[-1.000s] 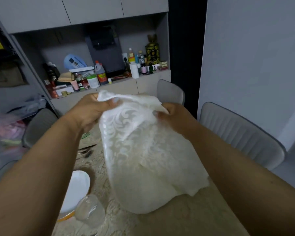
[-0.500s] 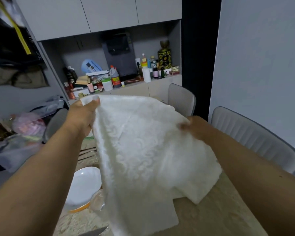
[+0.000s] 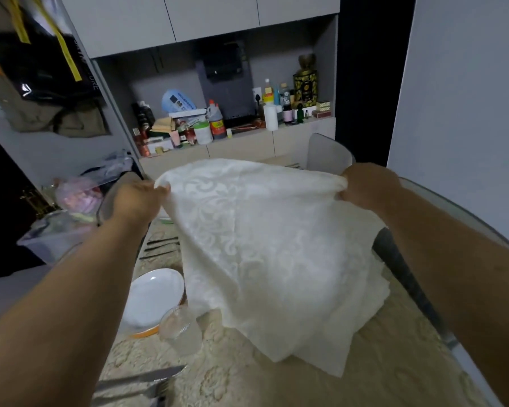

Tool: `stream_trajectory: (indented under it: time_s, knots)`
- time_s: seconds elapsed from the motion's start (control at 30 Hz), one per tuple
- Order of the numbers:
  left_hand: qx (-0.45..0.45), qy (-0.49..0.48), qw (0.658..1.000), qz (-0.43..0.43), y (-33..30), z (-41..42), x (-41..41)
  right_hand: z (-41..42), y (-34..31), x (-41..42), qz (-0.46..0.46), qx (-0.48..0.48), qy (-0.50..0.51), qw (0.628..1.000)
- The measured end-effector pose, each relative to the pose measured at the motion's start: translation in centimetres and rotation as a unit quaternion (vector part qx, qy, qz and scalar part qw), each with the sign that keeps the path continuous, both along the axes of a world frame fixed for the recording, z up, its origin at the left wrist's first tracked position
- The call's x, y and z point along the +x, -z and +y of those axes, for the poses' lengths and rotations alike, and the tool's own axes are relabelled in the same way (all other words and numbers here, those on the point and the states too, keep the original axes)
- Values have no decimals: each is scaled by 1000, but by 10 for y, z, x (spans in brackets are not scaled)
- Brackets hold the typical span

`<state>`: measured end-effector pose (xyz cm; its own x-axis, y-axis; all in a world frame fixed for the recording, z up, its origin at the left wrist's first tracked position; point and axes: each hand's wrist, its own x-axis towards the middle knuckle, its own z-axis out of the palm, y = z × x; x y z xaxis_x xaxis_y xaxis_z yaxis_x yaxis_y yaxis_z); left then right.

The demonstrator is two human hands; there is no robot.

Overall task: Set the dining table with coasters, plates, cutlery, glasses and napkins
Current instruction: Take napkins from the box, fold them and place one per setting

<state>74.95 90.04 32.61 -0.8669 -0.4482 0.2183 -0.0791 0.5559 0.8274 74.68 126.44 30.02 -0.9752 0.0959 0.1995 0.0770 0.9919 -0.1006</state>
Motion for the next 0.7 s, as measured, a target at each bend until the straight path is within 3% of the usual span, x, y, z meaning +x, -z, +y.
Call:
stream_trajectory:
  time_s: [0.07, 0.1, 0.23, 0.3, 0.4, 0.53, 0.7]
  knots:
    - [-18, -29, 999, -17, 12, 1, 1, 0, 11, -4, -1, 5, 7, 1000]
    - [18, -22, 999, -22, 17, 1, 3, 0, 17, -6, -4, -17, 5, 1000]
    - [249, 47, 967, -1, 30, 3, 8, -6, 33, -17, 16, -228, -33, 973]
    - [250, 63, 965, 41, 29, 2, 14, -8, 30, -19, 69, -282, -46, 956]
    - [173, 111, 974, 96, 16, -5, 24, -10, 0, -6, 221, -321, -63, 919]
    - [222, 111, 953, 172, -15, -6, 39, -7, -45, 16, 383, -304, -68, 870]
    - [214, 177, 945, 173, -15, -14, 84, 7, -51, 53, 437, -196, -88, 873]
